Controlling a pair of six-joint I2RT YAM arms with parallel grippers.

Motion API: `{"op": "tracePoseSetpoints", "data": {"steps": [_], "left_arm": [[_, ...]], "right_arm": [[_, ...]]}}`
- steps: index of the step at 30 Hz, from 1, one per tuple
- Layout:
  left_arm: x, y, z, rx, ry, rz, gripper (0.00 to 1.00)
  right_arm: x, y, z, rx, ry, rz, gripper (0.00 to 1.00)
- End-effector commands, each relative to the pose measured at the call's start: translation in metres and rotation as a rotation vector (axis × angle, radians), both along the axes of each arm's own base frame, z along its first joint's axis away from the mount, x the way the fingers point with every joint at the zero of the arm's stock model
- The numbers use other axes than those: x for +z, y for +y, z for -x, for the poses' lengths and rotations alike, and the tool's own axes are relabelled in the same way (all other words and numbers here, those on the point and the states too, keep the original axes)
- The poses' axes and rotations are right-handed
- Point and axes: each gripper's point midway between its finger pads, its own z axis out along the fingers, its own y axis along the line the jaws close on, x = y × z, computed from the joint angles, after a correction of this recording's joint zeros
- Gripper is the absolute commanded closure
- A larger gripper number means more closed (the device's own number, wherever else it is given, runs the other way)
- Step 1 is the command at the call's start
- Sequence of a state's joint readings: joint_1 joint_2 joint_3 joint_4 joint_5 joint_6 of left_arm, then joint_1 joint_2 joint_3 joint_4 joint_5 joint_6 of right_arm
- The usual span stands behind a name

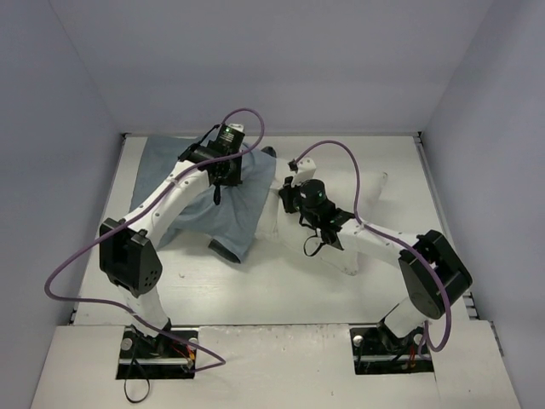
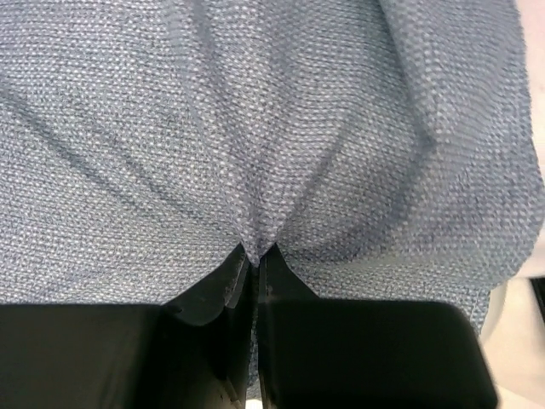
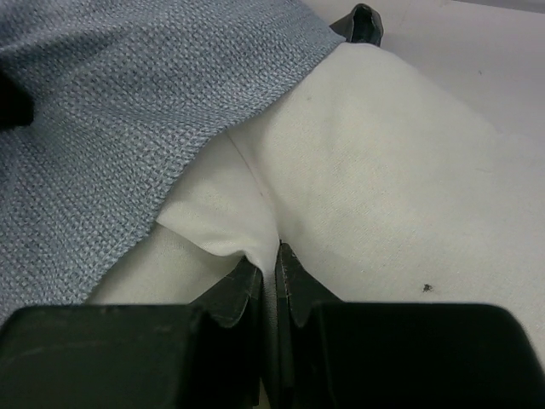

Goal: Put the pillow into the pillowcase

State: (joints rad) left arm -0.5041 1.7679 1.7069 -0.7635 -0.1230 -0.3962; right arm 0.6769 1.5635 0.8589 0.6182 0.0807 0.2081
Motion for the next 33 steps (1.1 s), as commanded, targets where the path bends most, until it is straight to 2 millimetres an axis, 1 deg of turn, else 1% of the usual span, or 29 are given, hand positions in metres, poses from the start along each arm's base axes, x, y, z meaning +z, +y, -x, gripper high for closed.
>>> {"op": "tracePoseSetpoints", "data": {"steps": [1,2,3,4,6,7,8,9,10,13,14,15,17,18,20,22,23,24,25,26,27,28,29,32,33], "left_arm": [[0.051,-0.030,0.008,-0.103,-0.098,0.119,1.00],[0.055,-0.040,0.012,-0.120,-0.095,0.150,1.00],[0.058,-0.056,0.021,-0.157,-0.093,0.171,1.00],[0.063,-0.078,0.031,-0.226,-0.078,0.236,1.00],[0.070,-0.111,0.050,-0.308,-0.053,0.338,1.00],[0.079,-0.139,0.067,-0.398,-0.034,0.435,1.00],[0.076,-0.147,0.075,-0.419,-0.013,0.465,1.00],[0.084,-0.150,0.080,-0.435,-0.025,0.500,1.00],[0.092,-0.155,0.079,-0.450,-0.059,0.535,1.00],[0.084,-0.141,0.075,-0.420,-0.088,0.499,1.00],[0.081,-0.133,0.070,-0.406,-0.093,0.484,1.00],[0.074,-0.126,0.068,-0.383,-0.078,0.475,1.00],[0.070,-0.117,0.062,-0.338,-0.061,0.496,1.00],[0.070,-0.112,0.058,-0.327,-0.063,0.496,1.00],[0.077,-0.113,0.058,-0.351,-0.086,0.488,1.00],[0.082,-0.096,0.051,-0.293,-0.122,0.423,1.00],[0.085,-0.086,0.045,-0.262,-0.146,0.384,0.97],[0.090,-0.071,0.037,-0.213,-0.170,0.355,0.83],[0.089,-0.051,0.030,-0.142,-0.193,0.286,0.65],[0.097,-0.042,0.024,-0.126,-0.226,0.254,0.39],[0.098,-0.033,0.018,-0.096,-0.239,0.215,0.31],[0.098,-0.019,0.011,-0.071,-0.256,0.164,0.26],[0.104,-0.016,0.006,-0.065,-0.276,0.151,0.23],[0.093,-0.006,-0.010,-0.044,-0.265,0.081,0.23],[0.085,-0.007,-0.018,-0.042,-0.240,0.069,0.23]], "right_arm": [[0.010,0.013,-0.002,0.051,-0.010,-0.025,1.00],[0.009,0.015,-0.002,0.061,-0.005,-0.026,1.00],[0.011,0.016,-0.003,0.065,-0.007,-0.030,1.00],[0.011,0.017,-0.005,0.063,-0.007,-0.031,1.00],[0.008,0.022,-0.003,0.094,0.007,-0.042,1.00],[0.009,0.023,-0.005,0.094,0.006,-0.044,1.00],[0.007,0.023,-0.006,0.091,0.010,-0.044,1.00],[0.007,0.022,-0.006,0.089,0.011,-0.044,1.00],[0.005,0.022,-0.006,0.089,0.015,-0.041,1.00],[0.000,0.019,-0.007,0.083,0.026,-0.041,1.00],[0.000,0.019,-0.007,0.082,0.027,-0.044,1.00],[-0.001,0.019,-0.007,0.081,0.032,-0.045,1.00],[-0.001,0.019,-0.007,0.081,0.032,-0.048,1.00],[0.000,0.018,-0.007,0.082,0.031,-0.049,1.00],[0.003,0.017,-0.007,0.081,0.022,-0.046,1.00],[0.007,0.014,-0.008,0.084,0.005,-0.037,1.00],[0.016,0.010,-0.010,0.079,-0.011,-0.042,1.00],[0.018,0.008,-0.009,0.080,-0.014,-0.041,1.00],[0.023,0.005,-0.010,0.080,-0.021,-0.043,1.00],[0.029,0.000,-0.012,0.077,-0.033,-0.044,1.00],[0.030,-0.002,-0.011,0.081,-0.032,-0.043,1.00],[0.032,-0.004,-0.012,0.081,-0.035,-0.045,1.00],[0.034,-0.004,-0.012,0.093,-0.037,-0.044,1.00],[0.035,-0.003,-0.012,0.101,-0.037,-0.044,1.00],[0.034,-0.001,-0.011,0.111,-0.031,-0.044,1.00]]}}
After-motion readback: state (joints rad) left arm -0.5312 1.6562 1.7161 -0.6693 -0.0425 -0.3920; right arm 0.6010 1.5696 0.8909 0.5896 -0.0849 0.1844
